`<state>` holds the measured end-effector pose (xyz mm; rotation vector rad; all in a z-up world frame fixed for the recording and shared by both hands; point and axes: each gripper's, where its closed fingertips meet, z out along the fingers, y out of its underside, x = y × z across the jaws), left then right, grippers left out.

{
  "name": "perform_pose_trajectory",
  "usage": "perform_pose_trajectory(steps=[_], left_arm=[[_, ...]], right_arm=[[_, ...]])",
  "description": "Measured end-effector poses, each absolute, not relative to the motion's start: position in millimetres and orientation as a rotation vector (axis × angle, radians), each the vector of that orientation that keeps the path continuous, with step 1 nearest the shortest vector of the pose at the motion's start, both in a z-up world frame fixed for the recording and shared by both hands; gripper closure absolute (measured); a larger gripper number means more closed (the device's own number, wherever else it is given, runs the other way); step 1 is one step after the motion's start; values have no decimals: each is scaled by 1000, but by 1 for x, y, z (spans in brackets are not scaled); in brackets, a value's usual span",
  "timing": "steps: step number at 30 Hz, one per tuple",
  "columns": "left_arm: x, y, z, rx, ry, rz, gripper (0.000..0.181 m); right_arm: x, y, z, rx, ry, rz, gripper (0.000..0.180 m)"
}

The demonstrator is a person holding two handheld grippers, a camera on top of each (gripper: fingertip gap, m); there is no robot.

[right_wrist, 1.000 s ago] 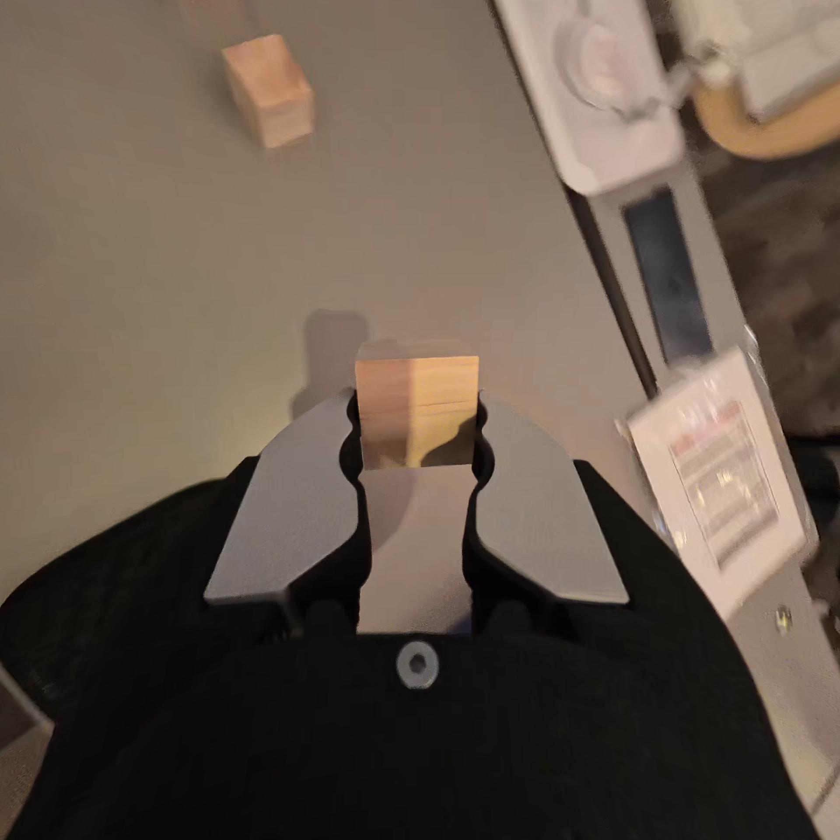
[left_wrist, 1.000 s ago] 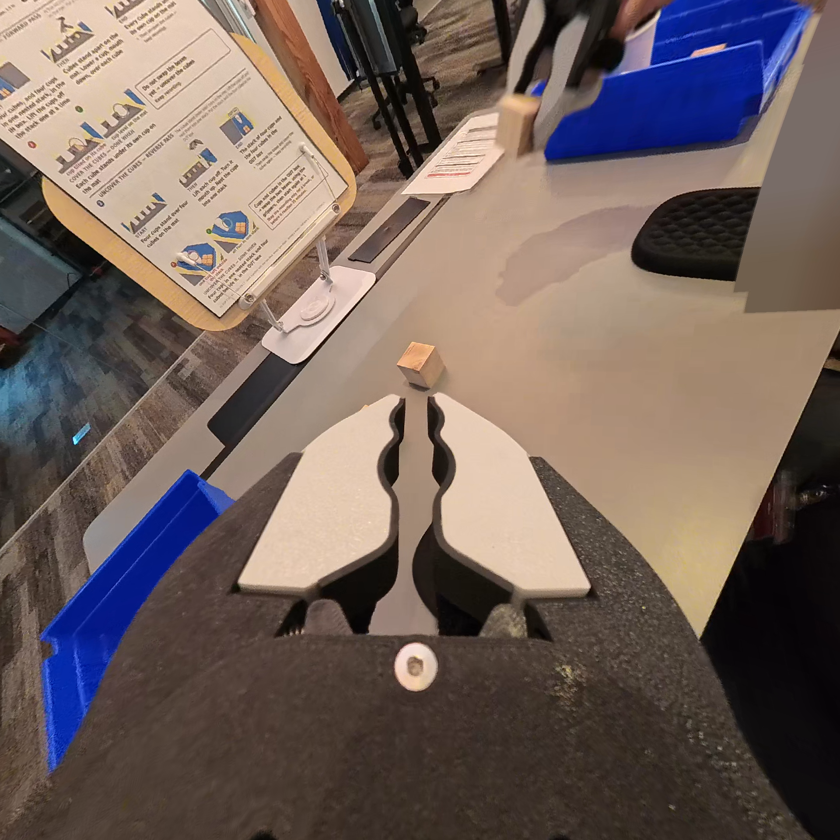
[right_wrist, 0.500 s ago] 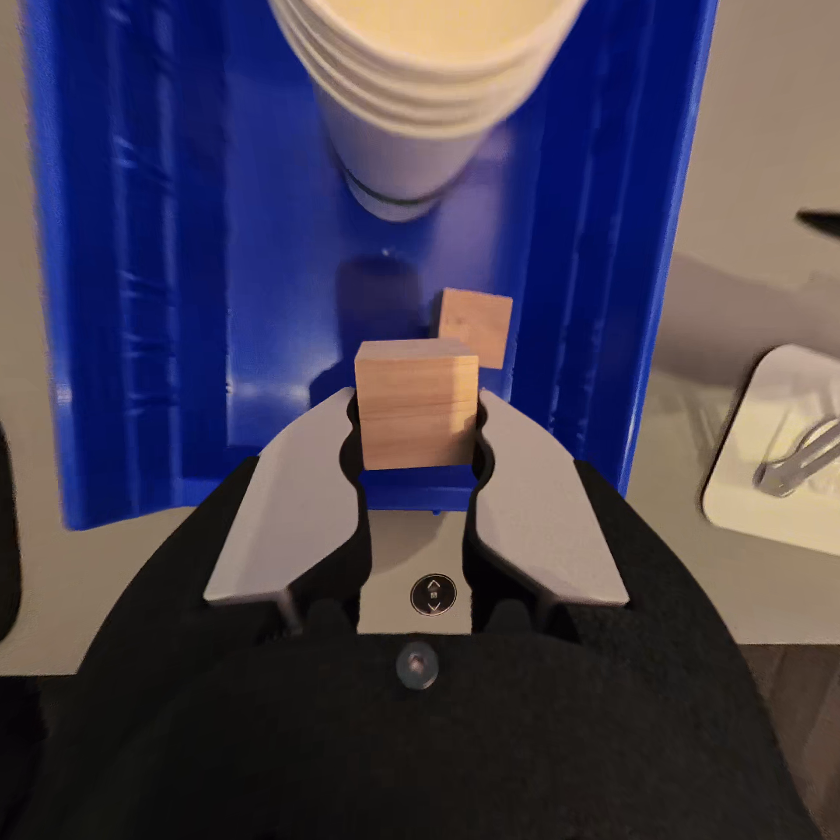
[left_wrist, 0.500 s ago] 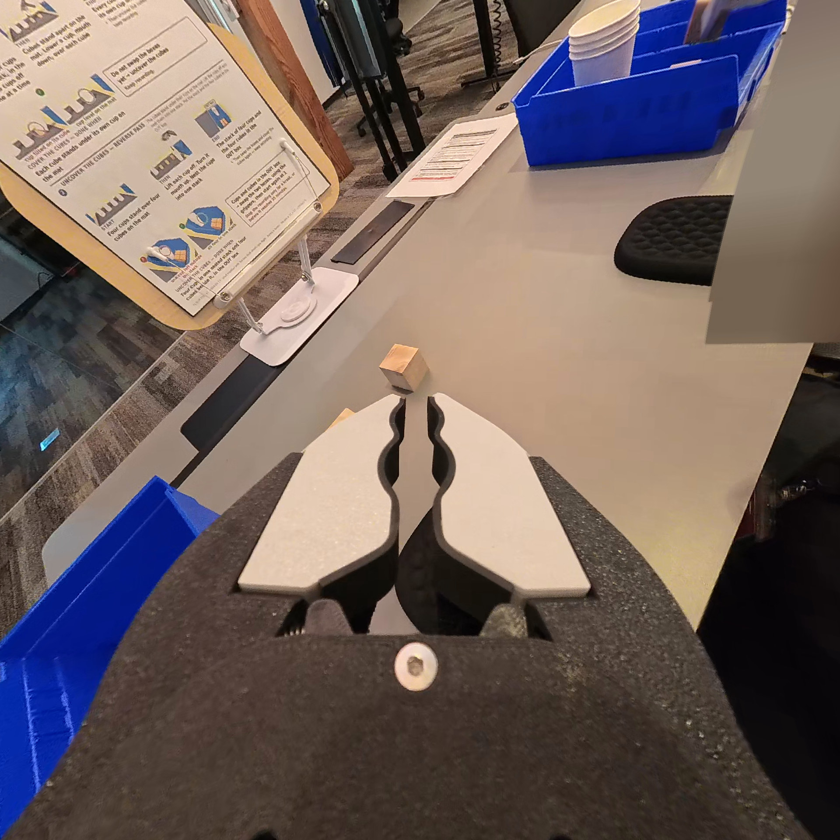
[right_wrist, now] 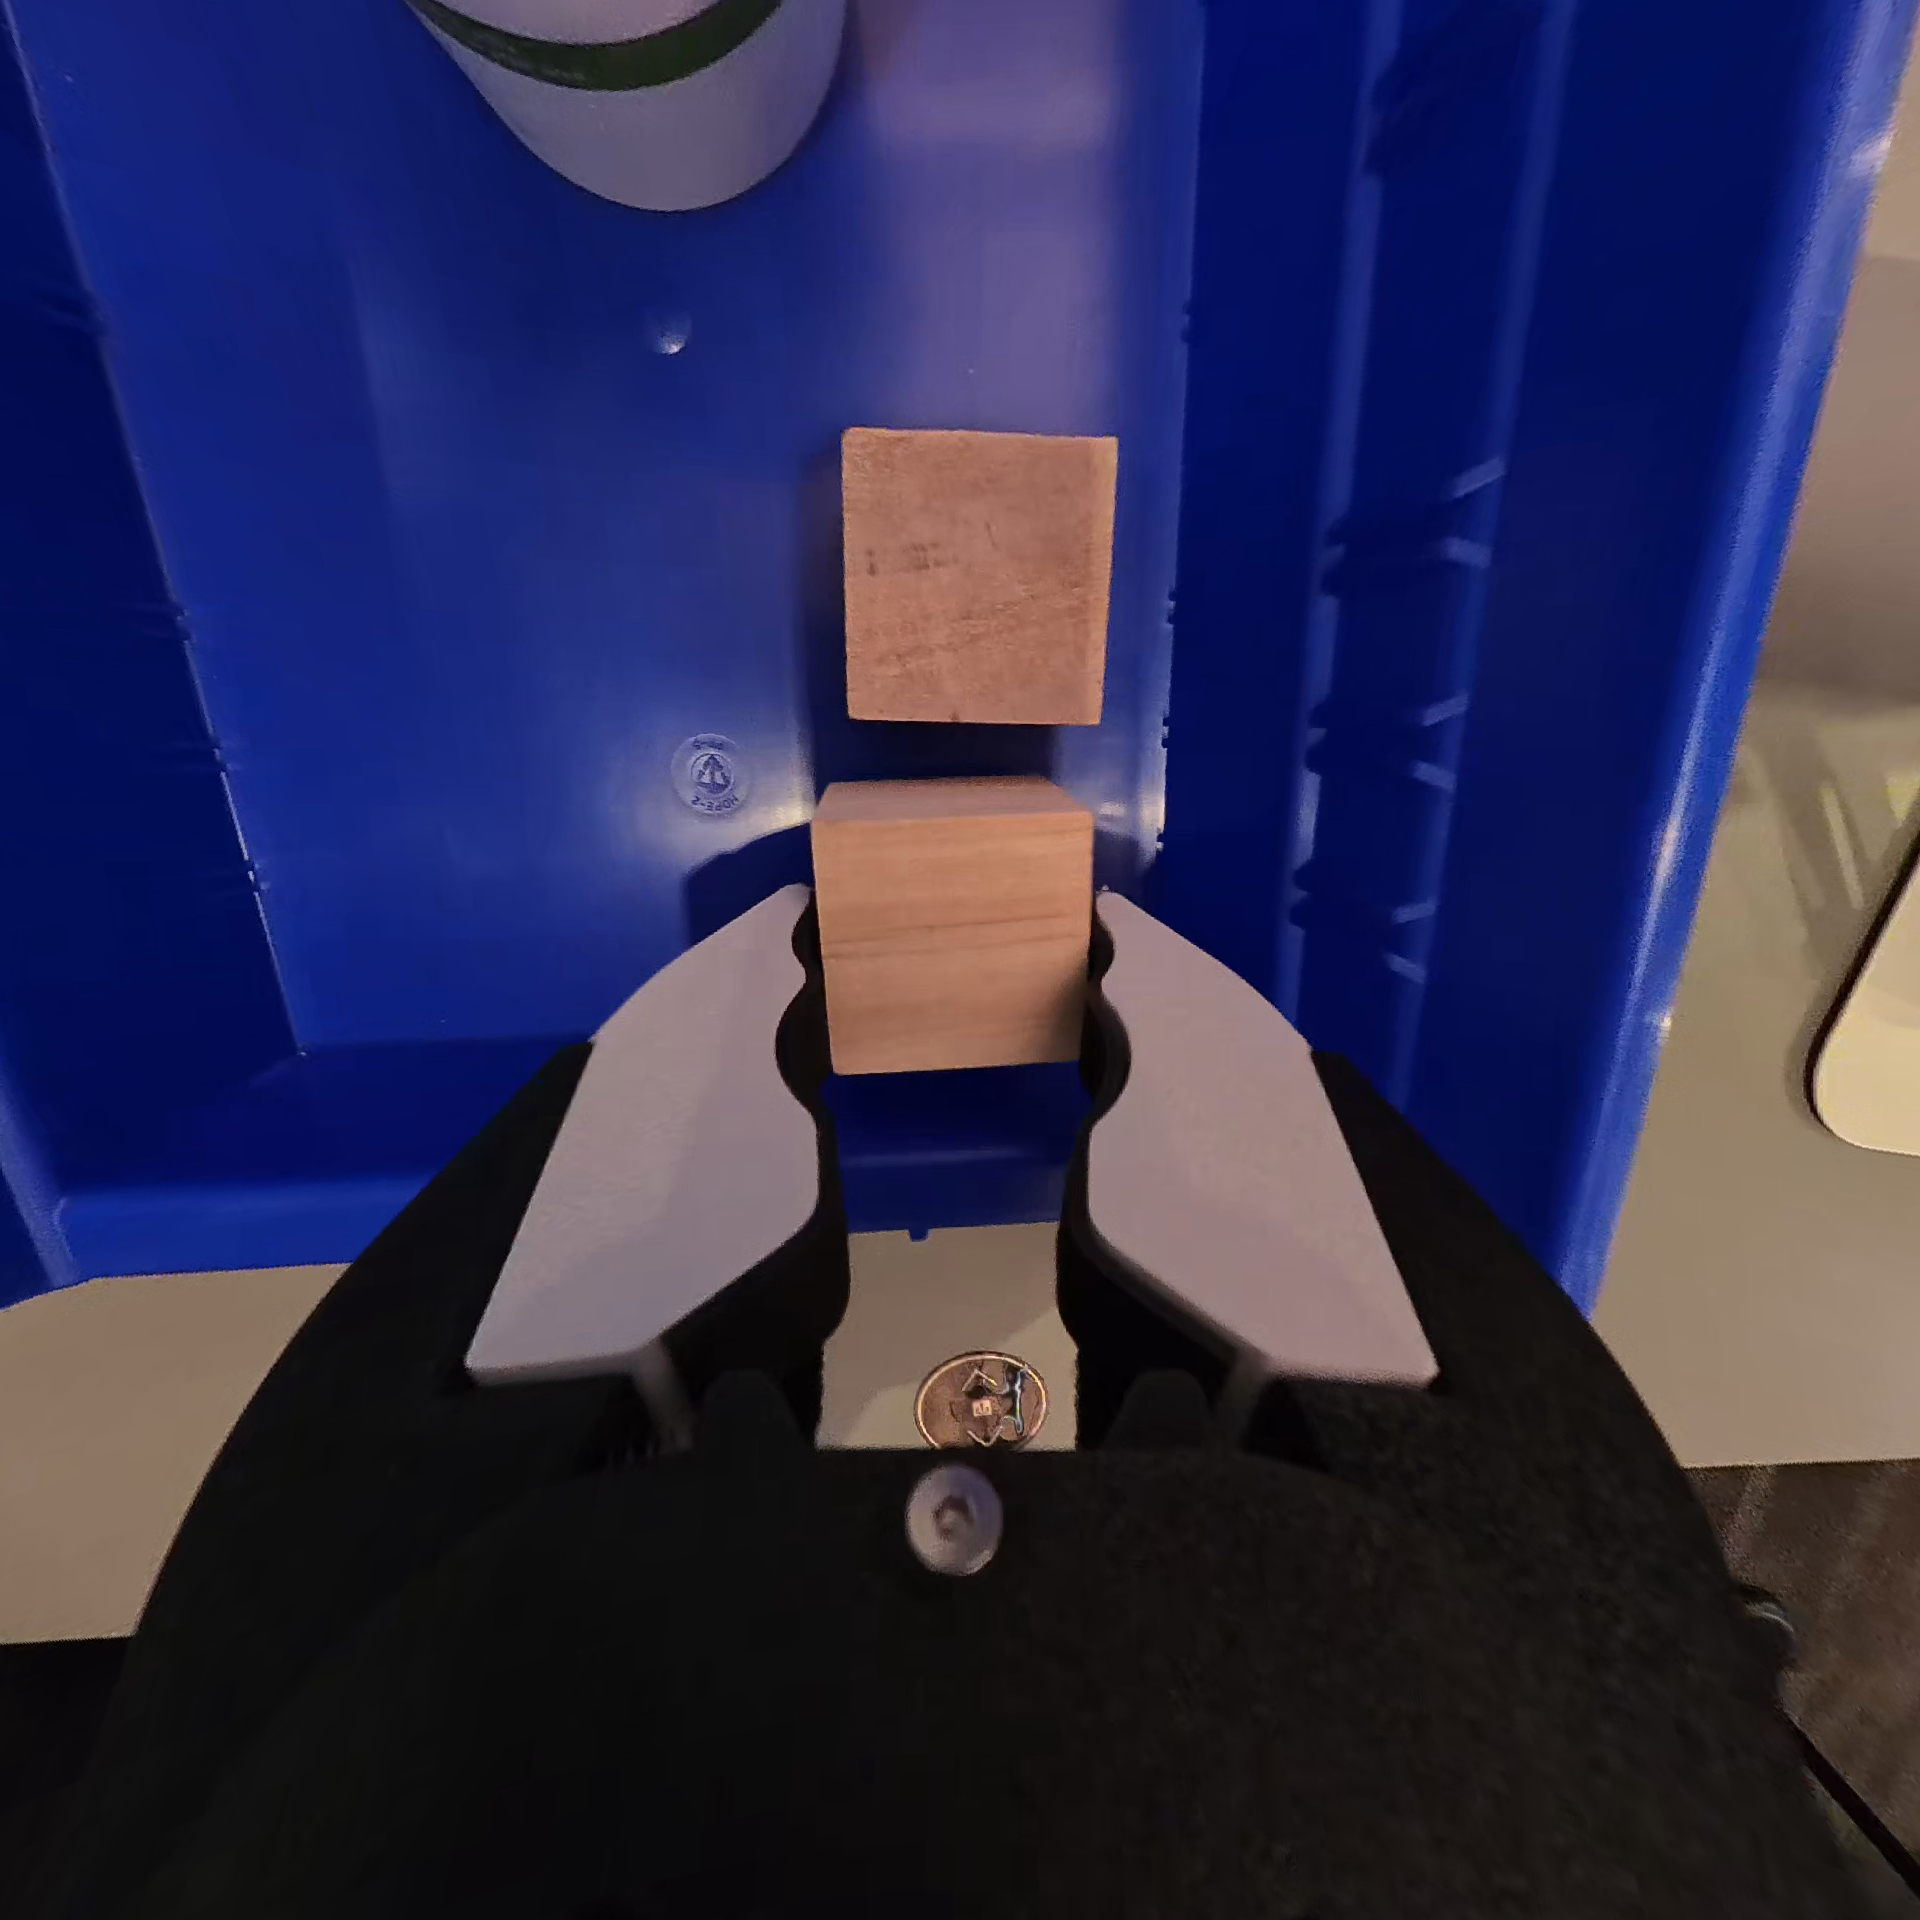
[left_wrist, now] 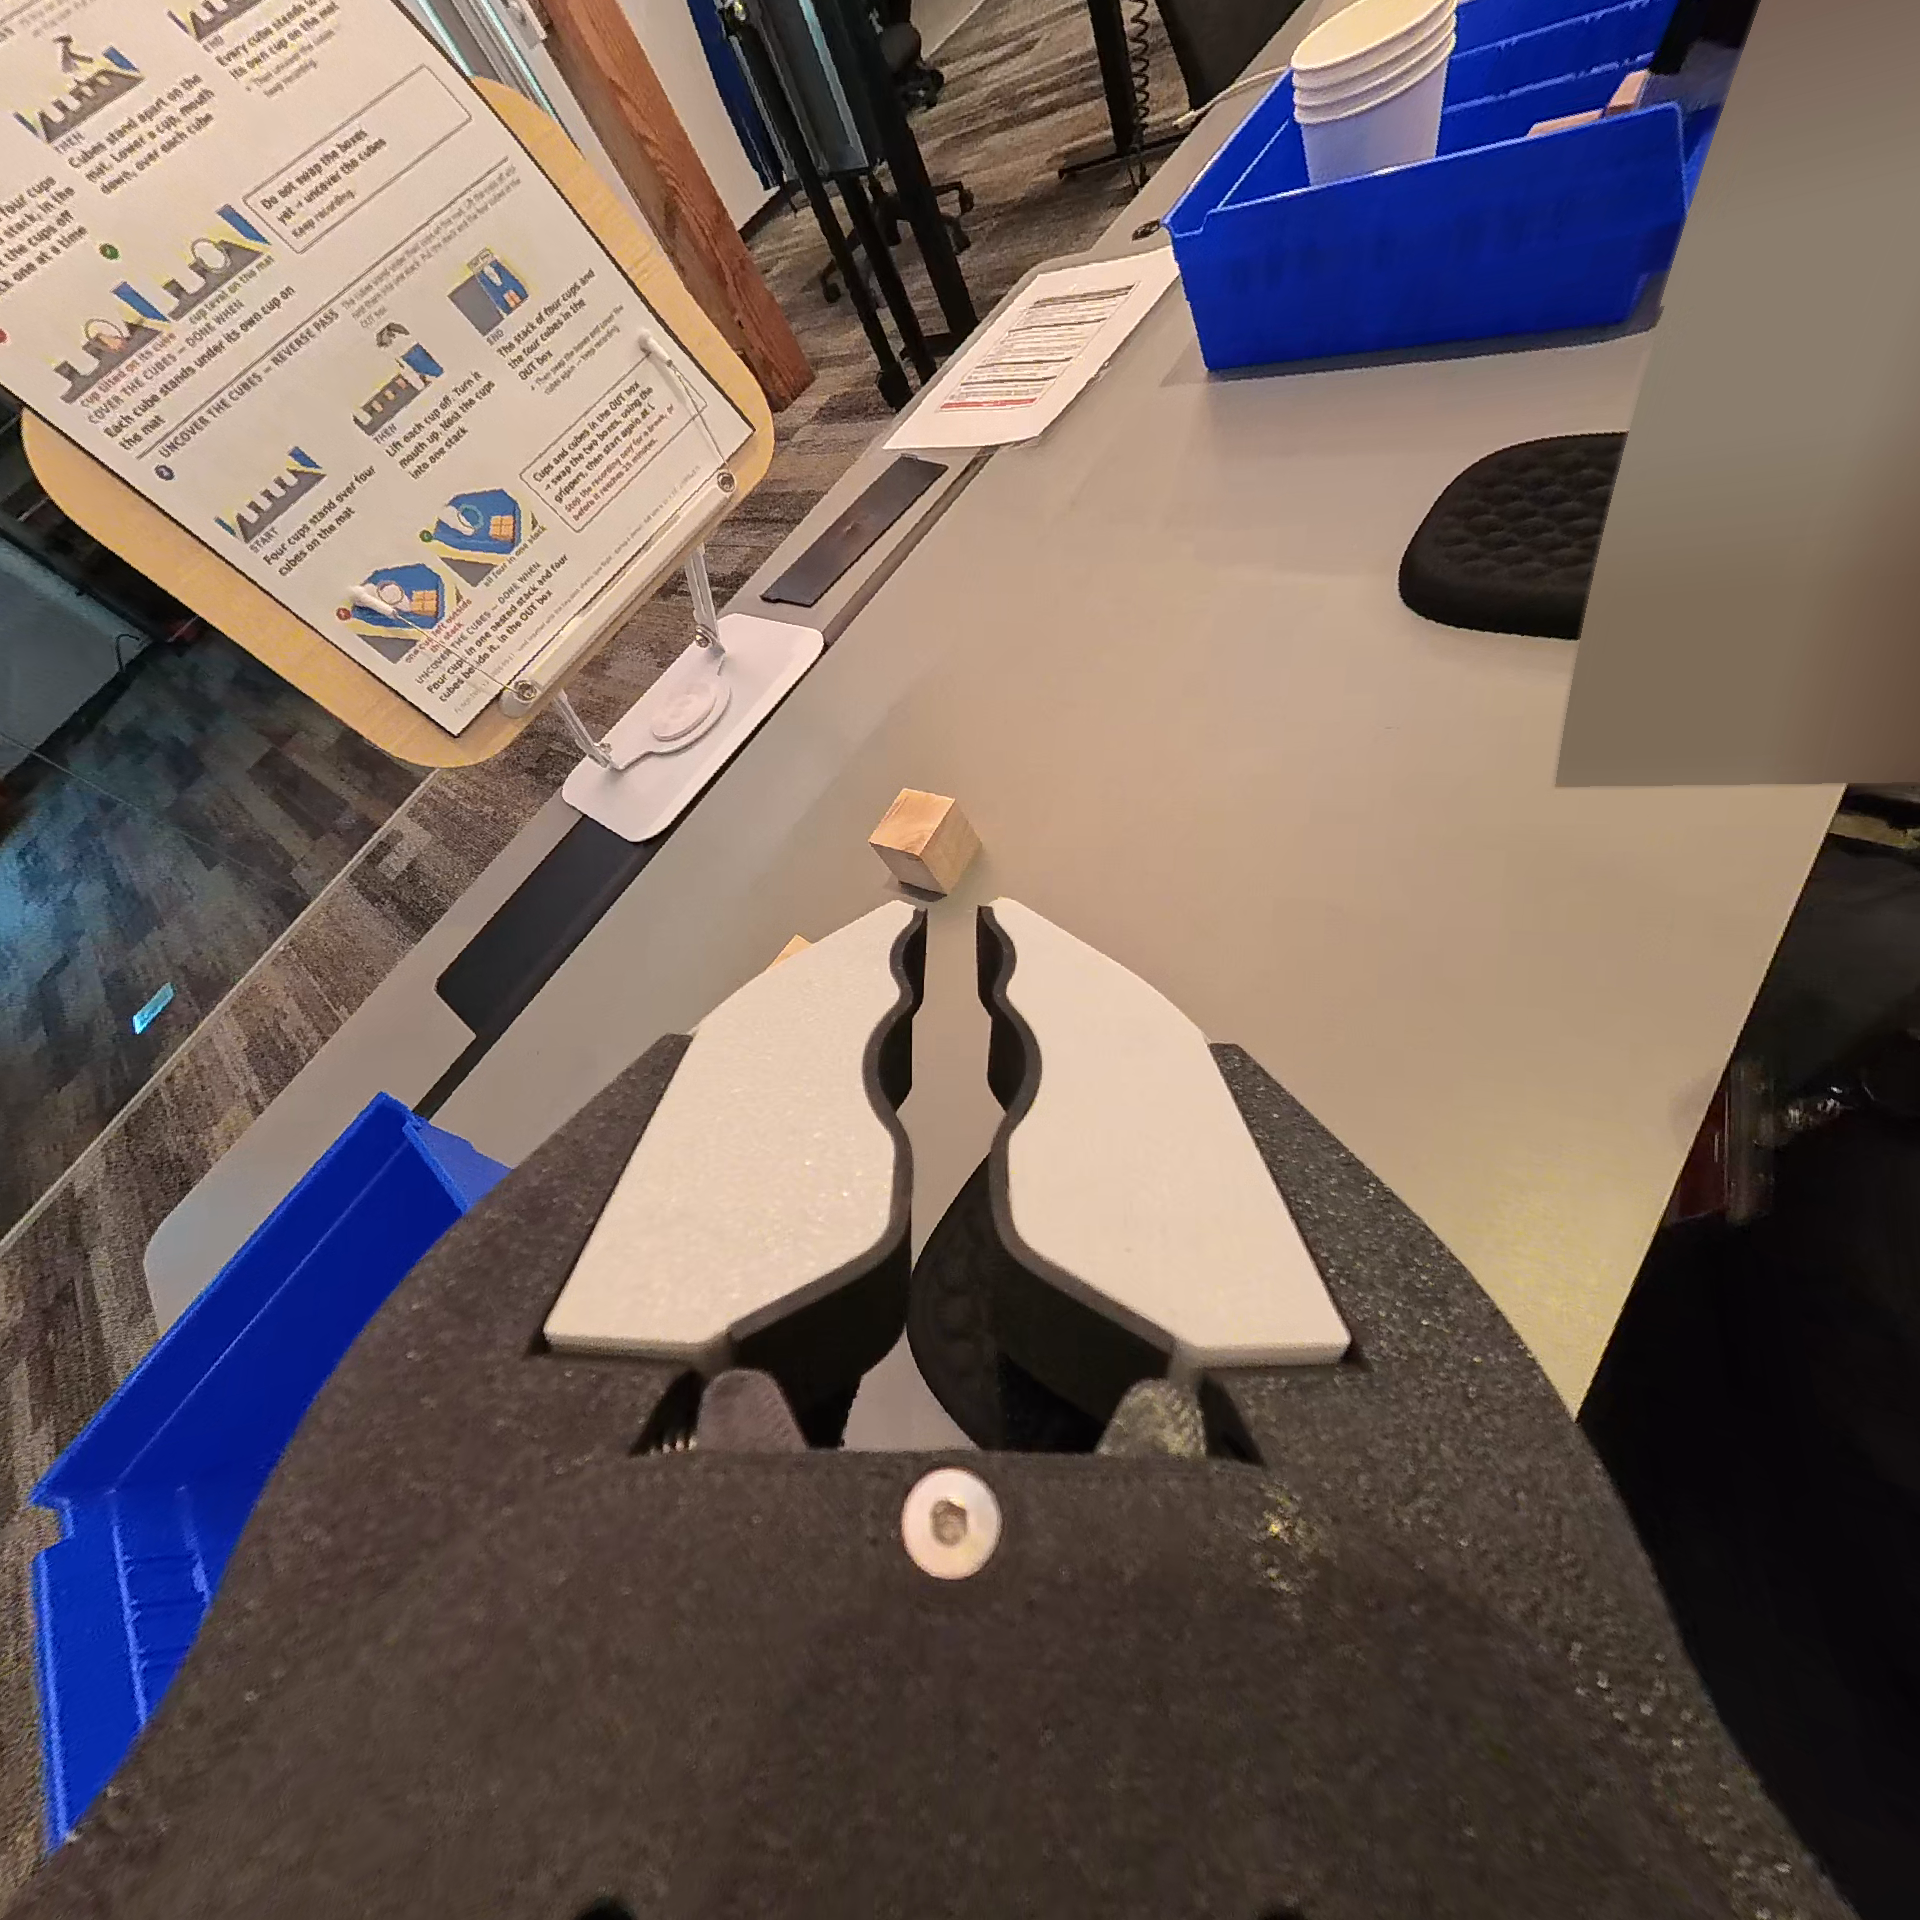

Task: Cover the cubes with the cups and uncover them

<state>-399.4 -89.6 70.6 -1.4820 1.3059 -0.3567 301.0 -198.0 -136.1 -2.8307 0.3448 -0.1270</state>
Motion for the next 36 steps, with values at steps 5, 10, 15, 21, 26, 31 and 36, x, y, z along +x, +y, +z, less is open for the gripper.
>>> perform_pose_trajectory(steps=[5,10,15,21,26,31,36], left_arm=[[-396,-90,72,-1477,1314,-354,172],[-394,-91,73,-1472,1321,-350,172],[-395,-90,73,-1476,1316,-346,172],[-394,-90,74,-1475,1317,-345,172],[-393,-89,73,-1475,1316,-346,172],[-394,-90,73,-1477,1315,-347,172],[-395,-90,74,-1477,1310,-349,172]], right_arm=[[303,-200,-138,-2879,344,-135,134],[305,-200,-140,-2943,358,-122,134],[305,-200,-143,-2983,397,-97,134],[306,-200,-145,-3025,398,-94,134],[306,-199,-146,-3055,389,-98,134],[306,-199,-148,-3086,379,-100,134],[307,-199,-148,-3104,345,-111,133]])
